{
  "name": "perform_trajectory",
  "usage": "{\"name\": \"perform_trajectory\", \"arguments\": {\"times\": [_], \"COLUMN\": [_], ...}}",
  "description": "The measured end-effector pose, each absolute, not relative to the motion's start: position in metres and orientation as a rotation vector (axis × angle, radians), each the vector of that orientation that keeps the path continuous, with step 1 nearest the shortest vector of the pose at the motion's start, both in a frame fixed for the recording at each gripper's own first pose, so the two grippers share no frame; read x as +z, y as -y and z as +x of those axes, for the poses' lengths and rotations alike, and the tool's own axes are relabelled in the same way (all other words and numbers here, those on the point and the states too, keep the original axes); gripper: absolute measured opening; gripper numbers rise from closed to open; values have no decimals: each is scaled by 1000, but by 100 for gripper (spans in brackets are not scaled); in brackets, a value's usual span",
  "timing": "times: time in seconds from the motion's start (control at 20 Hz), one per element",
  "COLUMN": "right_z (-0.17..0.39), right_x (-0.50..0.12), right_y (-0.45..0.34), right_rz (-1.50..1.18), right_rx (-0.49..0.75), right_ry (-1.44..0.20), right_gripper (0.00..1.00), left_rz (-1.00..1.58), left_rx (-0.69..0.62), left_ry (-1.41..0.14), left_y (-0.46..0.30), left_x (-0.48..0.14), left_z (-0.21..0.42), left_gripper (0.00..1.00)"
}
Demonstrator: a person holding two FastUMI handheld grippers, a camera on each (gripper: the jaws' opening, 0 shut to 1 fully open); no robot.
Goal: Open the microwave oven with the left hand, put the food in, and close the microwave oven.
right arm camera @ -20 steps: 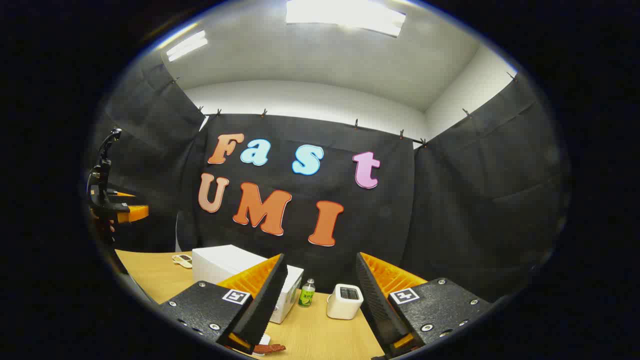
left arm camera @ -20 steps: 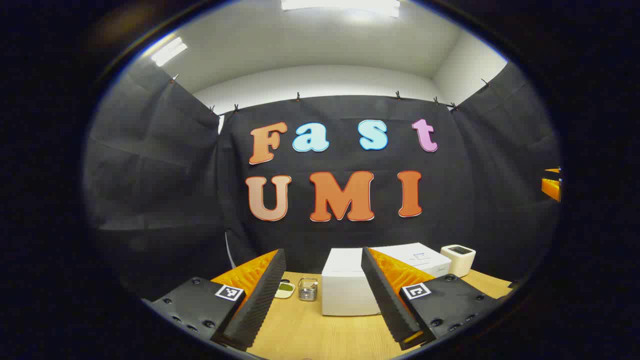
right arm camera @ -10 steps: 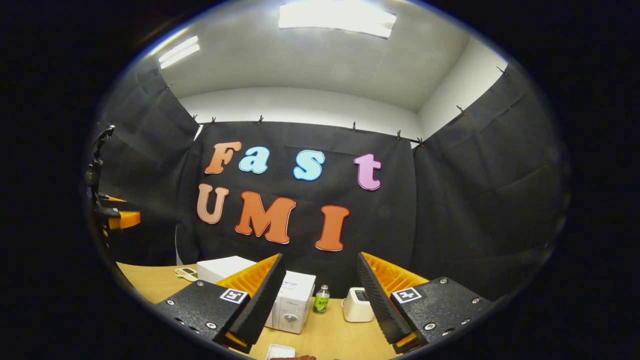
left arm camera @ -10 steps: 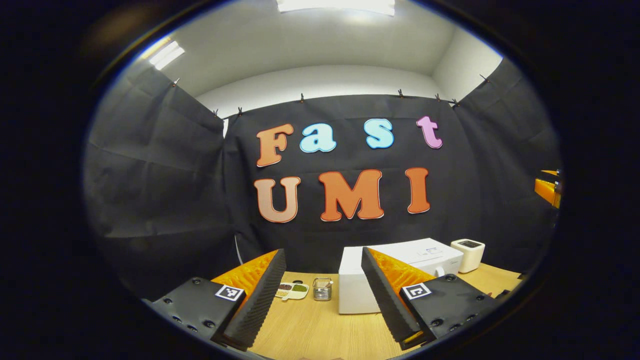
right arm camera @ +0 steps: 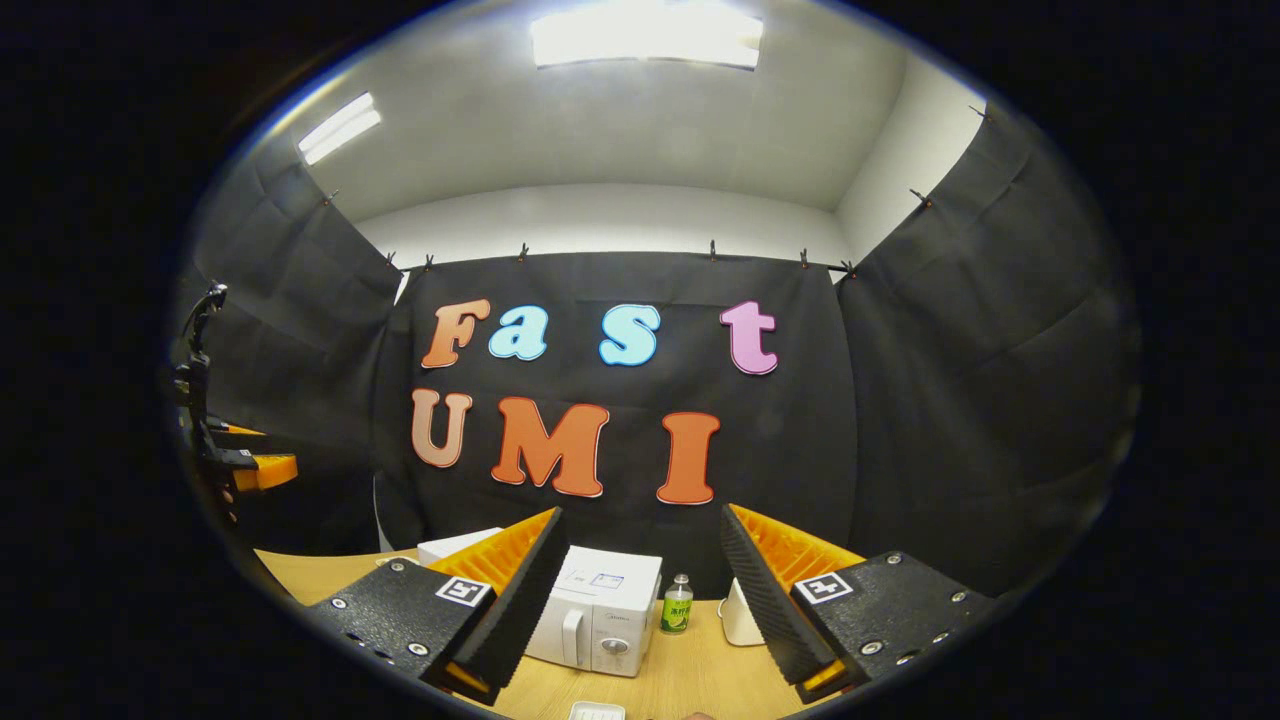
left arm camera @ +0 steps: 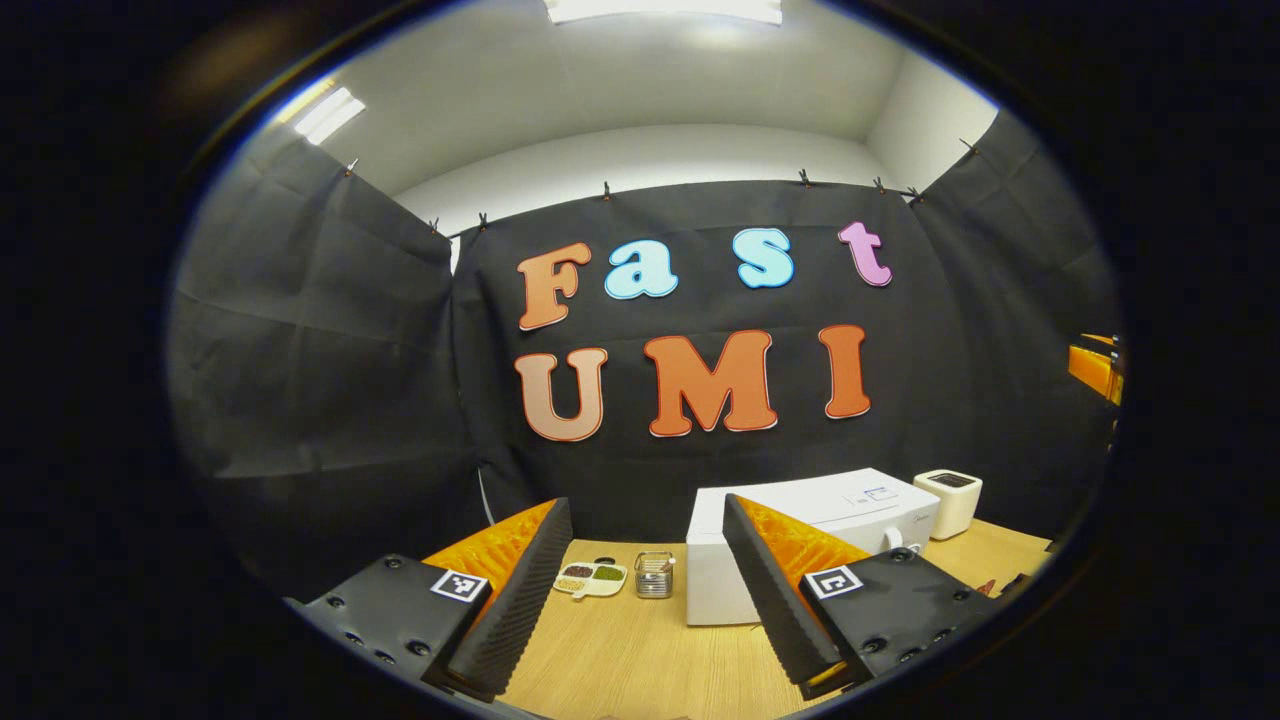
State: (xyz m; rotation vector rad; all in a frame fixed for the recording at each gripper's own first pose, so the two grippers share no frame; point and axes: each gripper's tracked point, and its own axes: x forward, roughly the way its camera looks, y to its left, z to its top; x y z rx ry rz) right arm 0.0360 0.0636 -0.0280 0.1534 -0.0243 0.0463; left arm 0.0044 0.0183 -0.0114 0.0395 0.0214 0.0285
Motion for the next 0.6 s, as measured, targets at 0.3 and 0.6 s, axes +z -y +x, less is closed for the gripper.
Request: {"name": "perform_trajectory", "arguments": {"times": [0.3, 0.6], "right_z": [34, 36], "right_x": [-33, -39], "right_y": [-57, -54], "right_rz": [141, 153], "right_rx": [45, 55], "right_ry": [24, 19], "right_gripper": [94, 95], "left_rz": [54, 51], "left_rx": [13, 15], "left_ry": [3, 9], "left_y": [-3, 4], "left_x": [-7, -7], "left_z": [6, 6], "left_gripper": [95, 95]}}
